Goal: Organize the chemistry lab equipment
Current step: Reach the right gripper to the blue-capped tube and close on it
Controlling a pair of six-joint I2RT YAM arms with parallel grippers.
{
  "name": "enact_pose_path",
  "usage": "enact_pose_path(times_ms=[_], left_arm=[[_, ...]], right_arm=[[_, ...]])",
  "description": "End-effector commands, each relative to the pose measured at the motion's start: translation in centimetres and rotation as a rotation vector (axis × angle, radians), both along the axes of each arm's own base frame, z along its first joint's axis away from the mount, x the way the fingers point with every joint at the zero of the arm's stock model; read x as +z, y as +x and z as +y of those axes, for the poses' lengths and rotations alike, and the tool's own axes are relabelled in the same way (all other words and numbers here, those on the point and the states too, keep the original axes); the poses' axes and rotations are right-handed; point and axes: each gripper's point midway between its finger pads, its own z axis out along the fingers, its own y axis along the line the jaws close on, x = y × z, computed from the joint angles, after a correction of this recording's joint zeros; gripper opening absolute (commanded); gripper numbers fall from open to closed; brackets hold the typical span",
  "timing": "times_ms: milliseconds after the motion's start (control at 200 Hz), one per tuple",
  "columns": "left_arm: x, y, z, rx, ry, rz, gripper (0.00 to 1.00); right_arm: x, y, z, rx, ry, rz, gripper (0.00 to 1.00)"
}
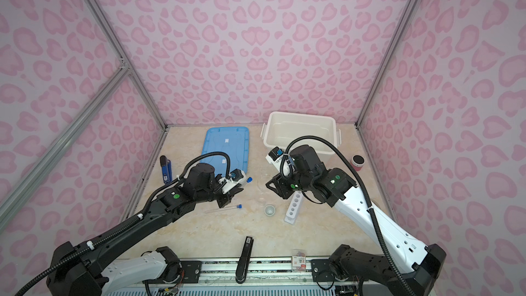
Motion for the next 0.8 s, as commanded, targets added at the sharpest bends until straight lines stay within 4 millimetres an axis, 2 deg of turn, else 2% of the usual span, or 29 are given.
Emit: enact_pose_path(times_ms=[0,210,375,470,480,495,620,795], left_arm=[[2.1,-0.4,-1.2,-0.046,-0.122,-0.008,0.15],[2.5,-0.5,-0.8,-0.051,-0.154,-0.02,0.15],[2.2,-0.5,-0.2,-0.033,-0.153,-0.034,0.15],[2.3,-0.6,-0.1,-0.034,-0.159,-0.032,0.15],[2.3,-0.6,-0.1,-0.033,-0.158,-0.032,0.15],[2.2,-0.6,-0.1,-0.033,-0.157,-0.032,0.15],[2.4,-0.7,-0.1,-0.038,-0.165,-0.037,0.14],[2.3,-0.8,-0.1,-0.036,-0.17,-0.035,0.14]], right_arm=[[0.1,0.6,1.0,0.016,-0.047,-0.017,0.39],[0.0,1.5,2.9,0.051,-0.088,-0.007,0.39],[0.3,1.4,4.2,0.079,-0.098,-0.004,0.39],[-0.3,1.2,4.5,0.089,-0.111,0.011,0.39],[0.6,1.3,4.7,0.09,-0.096,-0.005,0.39],[0.7,1.3,4.8,0.092,-0.093,-0.006,0.39],[0.0,1.4,5.1,0.091,-0.097,0.008,0.4],[0.2,1.6,5.7,0.089,-0.077,0.002,0.43]])
